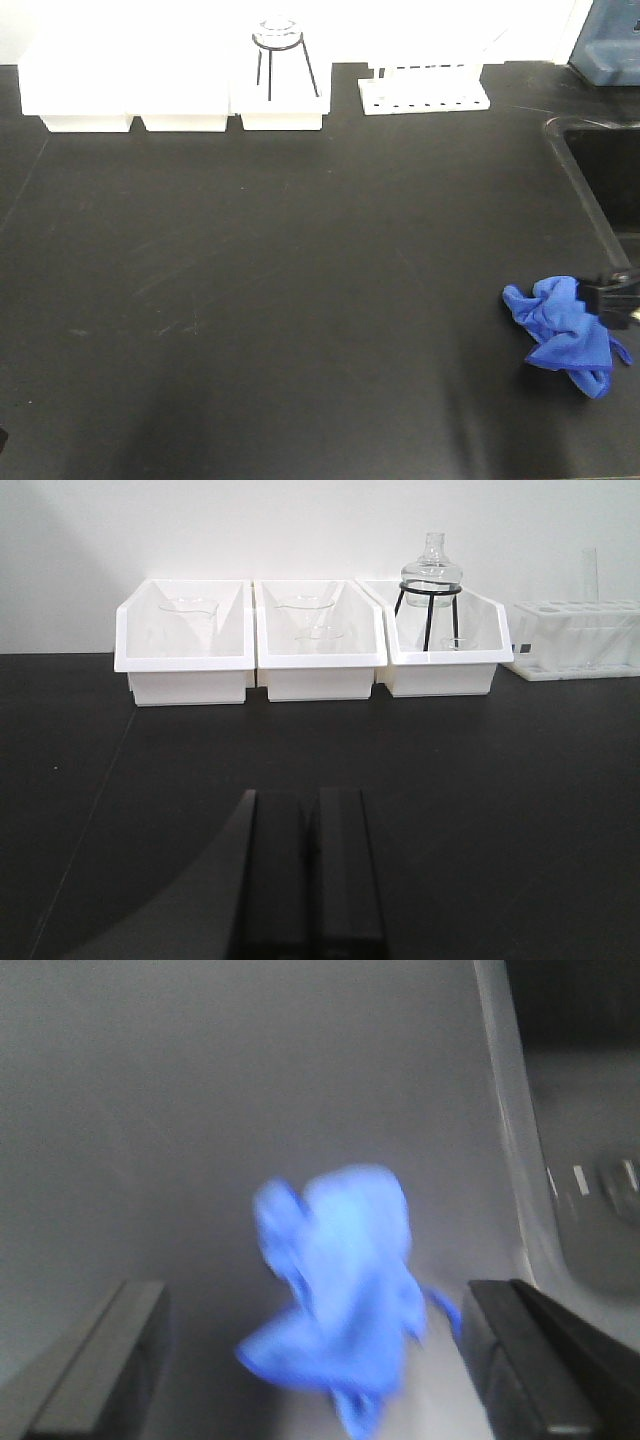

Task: Wipe right workspace with blue cloth
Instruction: 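Close the right gripper on the blue cloth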

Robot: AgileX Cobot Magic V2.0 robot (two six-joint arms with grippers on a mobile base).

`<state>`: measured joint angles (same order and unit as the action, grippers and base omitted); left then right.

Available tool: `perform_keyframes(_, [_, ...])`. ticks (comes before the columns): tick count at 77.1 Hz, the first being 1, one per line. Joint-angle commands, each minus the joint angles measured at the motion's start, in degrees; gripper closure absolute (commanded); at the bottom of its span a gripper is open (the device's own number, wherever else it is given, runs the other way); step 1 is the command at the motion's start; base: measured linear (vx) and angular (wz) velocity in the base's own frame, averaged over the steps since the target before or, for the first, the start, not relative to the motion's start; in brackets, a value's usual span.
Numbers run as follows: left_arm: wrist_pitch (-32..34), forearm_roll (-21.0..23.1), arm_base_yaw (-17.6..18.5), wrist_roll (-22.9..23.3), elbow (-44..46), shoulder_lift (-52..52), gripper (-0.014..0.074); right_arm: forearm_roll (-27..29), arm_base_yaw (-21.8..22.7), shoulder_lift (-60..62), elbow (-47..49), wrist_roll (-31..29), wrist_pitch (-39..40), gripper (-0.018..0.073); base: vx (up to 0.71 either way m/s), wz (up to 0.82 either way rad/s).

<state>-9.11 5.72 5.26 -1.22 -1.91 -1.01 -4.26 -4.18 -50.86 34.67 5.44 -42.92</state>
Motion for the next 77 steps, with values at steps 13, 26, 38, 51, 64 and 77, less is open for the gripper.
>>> perform_keyframes(13, [4.82,0.18,0.01,-0.01,1.42,-0.54,0.0603,-1.64,0.01,-11.95,2.16,0.42,4.24,-0.0015,0.00,0.00])
perform_keyframes(26, [4.82,0.18,0.01,-0.01,1.42,-0.54,0.0603,-1.59,0.01,-18.60,2.02,0.32,7.00,-0.0015,0.00,0.00])
perform_keyframes(38, [4.82,0.18,0.01,-0.01,1.42,-0.54,0.0603,-1.59,0.01,-23.54,2.02,0.31,11.16,-0.0015,0.00,0.00])
perform_keyframes(51, [4.82,0.18,0.01,-0.01,1.42,-0.54,0.0603,-1.59,0.01,-29.14,2.02,0.26,14.73,-0.0010,0.00,0.00])
perform_keyframes(64, [4.82,0.18,0.01,-0.01,1.42,-0.54,0.0603,-1.59,0.01,-32.73,2.02,0.20,16.15,0.0174,0.00,0.00])
perform_keyframes(77, [4.82,0.18,0.01,-0.01,1.42,-0.54,0.0603,-1.64,0.01,-32.00,2.02,-0.04,16.04,0.0575,0.00,0.00])
